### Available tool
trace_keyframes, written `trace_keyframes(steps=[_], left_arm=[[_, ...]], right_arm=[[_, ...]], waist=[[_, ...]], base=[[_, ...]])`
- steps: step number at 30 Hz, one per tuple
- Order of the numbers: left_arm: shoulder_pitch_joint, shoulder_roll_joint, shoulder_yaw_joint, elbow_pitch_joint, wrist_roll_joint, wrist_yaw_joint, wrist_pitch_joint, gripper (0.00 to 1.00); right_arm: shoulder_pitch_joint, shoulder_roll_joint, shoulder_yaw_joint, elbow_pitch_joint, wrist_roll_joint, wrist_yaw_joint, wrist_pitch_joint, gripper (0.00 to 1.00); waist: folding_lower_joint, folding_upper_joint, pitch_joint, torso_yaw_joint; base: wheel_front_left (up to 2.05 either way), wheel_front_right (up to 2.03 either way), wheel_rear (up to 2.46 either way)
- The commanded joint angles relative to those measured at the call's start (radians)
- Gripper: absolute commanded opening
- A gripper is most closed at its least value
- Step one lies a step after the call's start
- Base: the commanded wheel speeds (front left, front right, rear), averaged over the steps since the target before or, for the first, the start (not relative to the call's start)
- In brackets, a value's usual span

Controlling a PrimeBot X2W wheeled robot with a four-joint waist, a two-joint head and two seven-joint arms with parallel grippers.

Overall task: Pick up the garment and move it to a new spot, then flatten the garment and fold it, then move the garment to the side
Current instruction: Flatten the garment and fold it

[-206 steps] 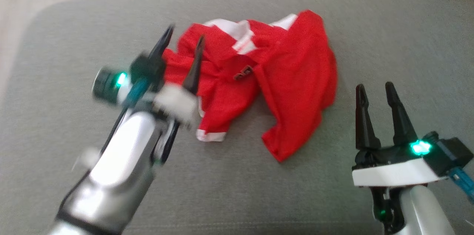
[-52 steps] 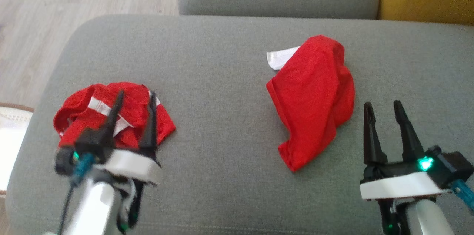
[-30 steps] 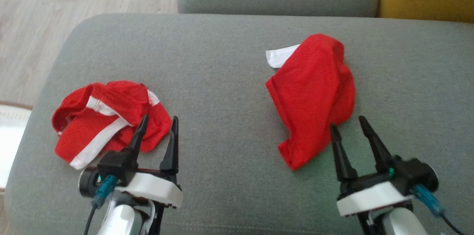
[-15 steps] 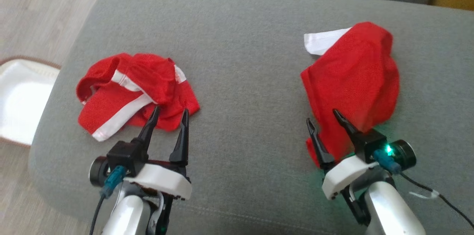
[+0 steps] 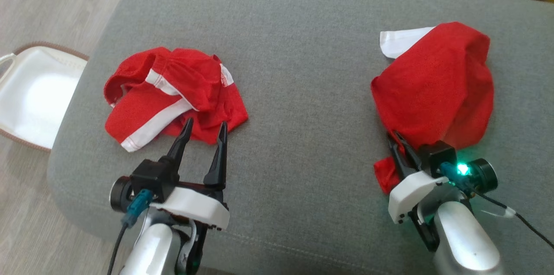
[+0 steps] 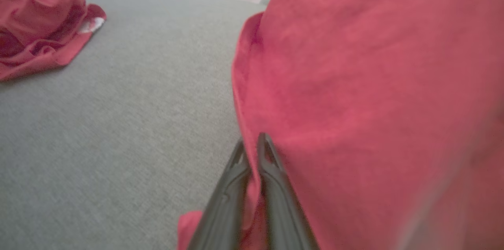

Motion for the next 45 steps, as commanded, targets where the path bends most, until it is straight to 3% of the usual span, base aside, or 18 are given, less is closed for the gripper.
trace_keyframes(steps=[1, 9, 15, 19, 23, 28, 33, 37, 38, 39, 45], left_arm=[[-0.035, 0.000, 0.034, -0.027, -0.004, 0.004, -0.006, 1.00], [-0.018, 0.000, 0.033, -0.018, -0.011, 0.004, -0.006, 1.00], [0.006, 0.000, 0.052, -0.021, -0.018, 0.006, -0.006, 1.00], [0.029, 0.000, 0.077, -0.025, -0.027, 0.007, -0.006, 1.00], [0.052, 0.000, 0.101, -0.040, -0.038, 0.013, -0.006, 1.00], [0.060, 0.000, 0.109, -0.056, -0.049, 0.015, -0.006, 1.00], [0.048, 0.000, 0.097, -0.063, -0.055, 0.020, -0.006, 1.00], [0.040, 0.000, 0.094, -0.058, -0.052, 0.018, -0.006, 1.00], [0.037, 0.000, 0.092, -0.055, -0.049, 0.016, -0.006, 1.00], [0.034, 0.000, 0.090, -0.052, -0.046, 0.014, -0.006, 1.00], [0.021, 0.000, 0.086, -0.043, -0.041, 0.012, -0.006, 1.00]], right_arm=[[-0.039, -0.003, 0.027, -0.024, 0.012, -0.001, -0.027, 0.00], [-0.097, -0.003, 0.182, -0.100, 0.178, -0.001, -0.122, 0.00], [-0.217, -0.003, 0.307, -0.246, 0.303, -0.001, -0.144, 0.00], [-0.324, -0.003, 0.320, -0.360, 0.405, -0.001, -0.148, 0.00], [-0.398, -0.003, 0.272, -0.459, 0.462, -0.001, -0.148, 0.00], [-0.379, -0.011, 0.138, -0.409, 0.409, -0.001, -0.136, 0.00], [-0.266, -0.127, -0.082, -0.352, 0.375, -0.001, -0.050, 0.00], [-0.172, -0.210, -0.235, -0.249, 0.301, -0.001, 0.089, 0.00], [-0.159, -0.219, -0.280, -0.228, 0.270, -0.001, 0.108, 0.44], [-0.149, -0.223, -0.324, -0.208, 0.232, -0.001, 0.128, 1.00], [-0.154, -0.168, -0.471, -0.222, 0.099, -0.001, 0.121, 1.00]], waist=[[0.0000, 0.0000, -0.010, -0.003], [0.0000, 0.0000, -0.087, -0.024], [0.0000, 0.0000, -0.142, -0.044], [0.0000, 0.0000, -0.169, -0.066], [0.0000, 0.0000, -0.177, -0.105], [0.0000, 0.0000, -0.166, -0.165], [0.0000, 0.0000, -0.147, -0.211], [0.0000, 0.0000, -0.127, -0.245], [0.0000, 0.0000, -0.122, -0.250], [0.0000, 0.0000, -0.118, -0.254], [0.0000, 0.0000, -0.104, -0.267]], base=[[0.00, 0.00, 0.00], [0.00, 0.00, 0.00], [0.00, 0.00, 0.00], [0.00, 0.00, 0.00], [0.00, 0.00, 0.00], [0.00, 0.00, 0.00], [0.00, 0.00, 0.00], [0.00, 0.00, 0.00], [0.00, 0.00, 0.00], [0.00, 0.00, 0.00], [0.00, 0.00, 0.00]])
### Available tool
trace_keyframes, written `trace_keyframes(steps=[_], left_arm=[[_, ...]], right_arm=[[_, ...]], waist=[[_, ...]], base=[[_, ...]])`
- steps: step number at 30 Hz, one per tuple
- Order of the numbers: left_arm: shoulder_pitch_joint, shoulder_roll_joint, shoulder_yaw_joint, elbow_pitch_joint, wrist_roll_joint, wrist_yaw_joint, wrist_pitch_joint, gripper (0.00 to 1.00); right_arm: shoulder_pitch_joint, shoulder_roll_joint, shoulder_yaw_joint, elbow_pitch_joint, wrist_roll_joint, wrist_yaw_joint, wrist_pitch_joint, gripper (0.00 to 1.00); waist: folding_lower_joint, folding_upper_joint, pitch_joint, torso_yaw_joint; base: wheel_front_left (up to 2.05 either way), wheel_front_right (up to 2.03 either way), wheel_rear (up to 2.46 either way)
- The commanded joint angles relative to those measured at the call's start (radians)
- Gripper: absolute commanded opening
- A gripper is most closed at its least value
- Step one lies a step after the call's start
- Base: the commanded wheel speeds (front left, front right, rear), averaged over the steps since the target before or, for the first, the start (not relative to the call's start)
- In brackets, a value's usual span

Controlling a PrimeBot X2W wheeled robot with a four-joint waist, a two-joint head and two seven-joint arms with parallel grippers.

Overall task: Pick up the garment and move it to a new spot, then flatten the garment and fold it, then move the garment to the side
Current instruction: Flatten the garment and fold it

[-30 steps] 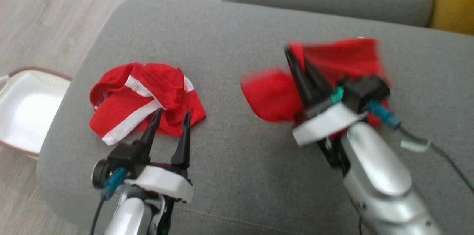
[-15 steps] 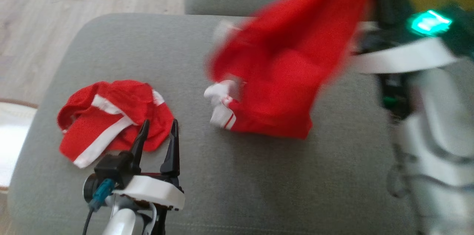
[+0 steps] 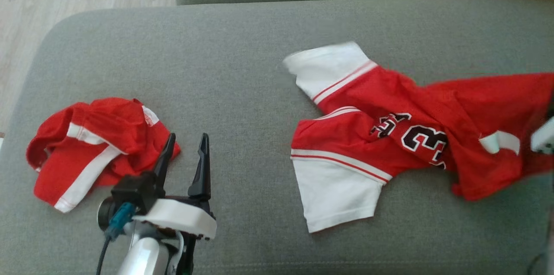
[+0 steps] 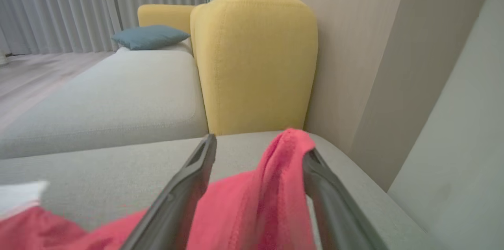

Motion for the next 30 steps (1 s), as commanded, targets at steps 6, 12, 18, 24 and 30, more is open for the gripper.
trace_keyframes(steps=[6, 12, 18, 24, 30], left_arm=[[-0.060, 0.000, 0.024, -0.016, 0.004, -0.009, -0.006, 1.00], [-0.053, 0.000, 0.024, -0.019, -0.001, -0.005, -0.006, 1.00], [-0.035, 0.000, 0.027, -0.024, -0.002, -0.001, -0.006, 1.00], [-0.021, 0.000, 0.037, -0.029, 0.000, 0.000, -0.006, 1.00], [-0.007, 0.000, 0.045, -0.035, -0.002, 0.004, -0.006, 1.00]], right_arm=[[-0.046, 0.079, 0.054, -0.150, -0.047, -0.001, -0.073, 1.00], [0.037, 0.124, 0.195, -0.272, -0.005, -0.001, -0.136, 1.00], [0.122, 0.144, 0.243, -0.323, 0.007, -0.001, -0.105, 1.00], [0.163, 0.153, 0.163, -0.330, -0.001, -0.001, 0.005, 1.00], [0.280, 0.162, 0.101, -0.333, 0.029, -0.001, 0.156, 1.00]], waist=[[0.0000, -0.0001, -0.003, 0.002], [0.0000, -0.0001, -0.032, 0.018], [0.0000, -0.0001, -0.057, 0.026], [0.0000, -0.0001, -0.068, 0.020], [0.0000, -0.0001, -0.074, -0.024]], base=[[0.00, 0.00, 0.00], [0.00, 0.00, 0.00], [0.00, 0.00, 0.00], [0.00, 0.00, 0.00], [0.00, 0.00, 0.00]])
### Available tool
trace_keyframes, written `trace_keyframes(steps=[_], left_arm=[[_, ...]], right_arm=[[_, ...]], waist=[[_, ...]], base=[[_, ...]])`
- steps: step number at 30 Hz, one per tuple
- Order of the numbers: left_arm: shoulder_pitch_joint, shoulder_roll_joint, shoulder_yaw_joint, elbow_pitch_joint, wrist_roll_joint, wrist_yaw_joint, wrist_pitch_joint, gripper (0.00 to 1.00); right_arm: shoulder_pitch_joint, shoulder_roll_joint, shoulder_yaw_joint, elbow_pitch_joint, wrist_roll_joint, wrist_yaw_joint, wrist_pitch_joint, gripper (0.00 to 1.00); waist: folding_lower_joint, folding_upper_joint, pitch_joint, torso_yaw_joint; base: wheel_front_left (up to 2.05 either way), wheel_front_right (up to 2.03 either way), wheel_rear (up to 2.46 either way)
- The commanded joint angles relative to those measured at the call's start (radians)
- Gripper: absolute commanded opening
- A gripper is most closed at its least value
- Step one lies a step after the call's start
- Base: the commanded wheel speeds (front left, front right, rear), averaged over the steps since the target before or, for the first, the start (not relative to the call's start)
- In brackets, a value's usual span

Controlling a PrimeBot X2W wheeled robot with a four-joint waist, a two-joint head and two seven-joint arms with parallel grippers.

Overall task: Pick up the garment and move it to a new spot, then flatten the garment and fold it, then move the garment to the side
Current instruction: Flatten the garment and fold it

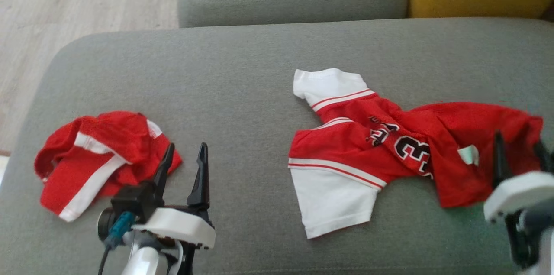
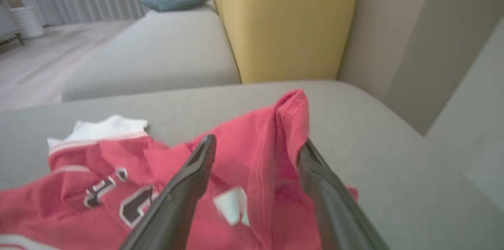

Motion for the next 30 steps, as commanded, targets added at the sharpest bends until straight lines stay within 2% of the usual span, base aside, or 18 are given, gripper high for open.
trace_keyframes(steps=[1, 7, 14, 21, 30], left_arm=[[-0.031, 0.000, 0.042, -0.040, -0.003, 0.002, -0.006, 1.00], [-0.038, 0.000, 0.045, -0.042, 0.001, -0.005, -0.006, 1.00], [-0.049, 0.000, 0.037, -0.044, 0.001, -0.009, -0.006, 1.00], [-0.038, 0.000, 0.030, -0.070, -0.008, -0.013, -0.006, 1.00], [-0.013, 0.000, 0.012, -0.086, -0.014, -0.011, -0.006, 1.00]], right_arm=[[-0.006, -0.007, 0.026, -0.045, 0.021, -0.001, 0.024, 1.00], [0.066, -0.006, 0.044, -0.101, 0.076, -0.001, 0.039, 1.00], [0.079, -0.006, 0.152, -0.163, 0.130, -0.001, -0.053, 1.00], [0.095, -0.006, 0.310, -0.176, 0.171, -0.001, -0.187, 1.00], [0.108, -0.006, 0.345, -0.093, 0.150, -0.001, -0.251, 1.00]], waist=[[0.0000, -0.0001, -0.002, -0.022], [0.0000, -0.0001, -0.006, -0.069], [0.0000, -0.0001, -0.016, -0.072], [0.0000, -0.0001, -0.032, -0.029], [0.0000, -0.0001, -0.031, 0.032]], base=[[0.00, 0.00, 0.00], [0.00, 0.00, 0.00], [0.00, 0.00, 0.00], [0.00, 0.00, 0.00], [0.00, 0.00, 0.00]])
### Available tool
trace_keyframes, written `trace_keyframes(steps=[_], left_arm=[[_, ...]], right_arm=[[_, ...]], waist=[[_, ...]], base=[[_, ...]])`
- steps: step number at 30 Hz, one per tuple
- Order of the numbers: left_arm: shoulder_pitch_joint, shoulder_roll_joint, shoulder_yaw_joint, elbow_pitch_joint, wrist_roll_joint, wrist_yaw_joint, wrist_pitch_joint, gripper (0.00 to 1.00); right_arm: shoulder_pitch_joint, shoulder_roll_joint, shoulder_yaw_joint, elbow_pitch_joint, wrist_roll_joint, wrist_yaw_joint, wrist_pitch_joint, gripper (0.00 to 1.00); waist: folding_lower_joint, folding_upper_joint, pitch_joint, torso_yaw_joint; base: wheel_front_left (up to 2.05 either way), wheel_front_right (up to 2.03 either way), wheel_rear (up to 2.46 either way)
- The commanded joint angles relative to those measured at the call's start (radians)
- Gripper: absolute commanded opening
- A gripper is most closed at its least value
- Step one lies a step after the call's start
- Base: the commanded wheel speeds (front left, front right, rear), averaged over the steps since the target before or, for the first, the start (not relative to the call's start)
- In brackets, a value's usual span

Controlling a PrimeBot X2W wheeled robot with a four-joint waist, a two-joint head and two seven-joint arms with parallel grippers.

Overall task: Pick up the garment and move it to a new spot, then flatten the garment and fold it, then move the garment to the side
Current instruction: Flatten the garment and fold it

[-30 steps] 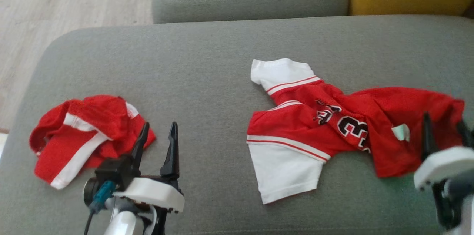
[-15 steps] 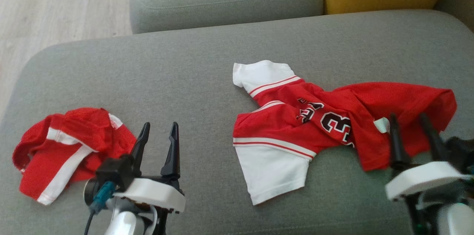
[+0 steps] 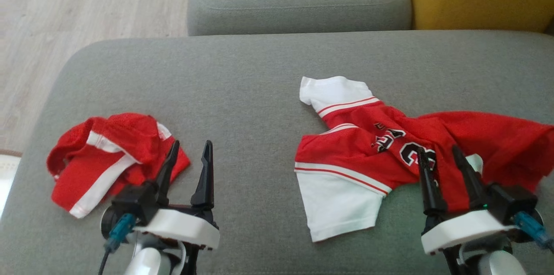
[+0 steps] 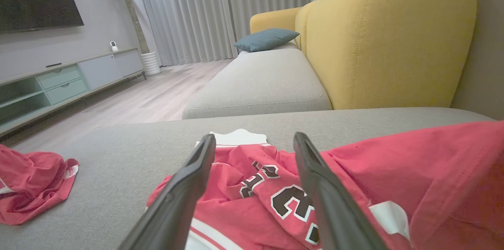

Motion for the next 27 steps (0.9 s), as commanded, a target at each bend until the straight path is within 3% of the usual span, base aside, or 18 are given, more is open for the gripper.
trace_keyframes(steps=[1, 6, 11, 19, 27], left_arm=[[-0.027, 0.000, 0.023, -0.036, -0.004, -0.001, -0.006, 1.00], [-0.031, 0.000, 0.016, -0.032, -0.002, 0.001, -0.006, 1.00], [-0.071, 0.000, -0.007, -0.026, 0.003, -0.004, -0.006, 1.00], [-0.139, 0.000, -0.064, -0.022, -0.027, 0.004, -0.006, 1.00], [-0.191, 0.000, -0.110, -0.023, -0.052, 0.017, -0.006, 1.00]], right_arm=[[-0.039, -0.007, 0.022, -0.027, -0.012, -0.001, -0.013, 1.00], [-0.105, -0.008, 0.058, 0.001, -0.083, -0.001, 0.002, 1.00], [-0.275, -0.022, 0.041, 0.087, -0.115, -0.001, 0.083, 1.00], [-0.567, -0.078, -0.002, 0.350, -0.125, -0.001, 0.301, 1.00], [-0.765, -0.173, 0.043, 0.605, -0.077, -0.001, 0.476, 1.00]], waist=[[0.0000, -0.0001, 0.004, 0.012], [0.0000, -0.0001, 0.031, 0.030], [0.0000, -0.0001, 0.097, 0.071], [0.0000, -0.0001, 0.213, 0.171], [0.0000, -0.0001, 0.290, 0.258]], base=[[0.00, 0.00, 0.00], [0.00, 0.00, 0.00], [0.00, 0.00, 0.00], [0.00, 0.00, 0.00], [0.00, 0.00, 0.00]])
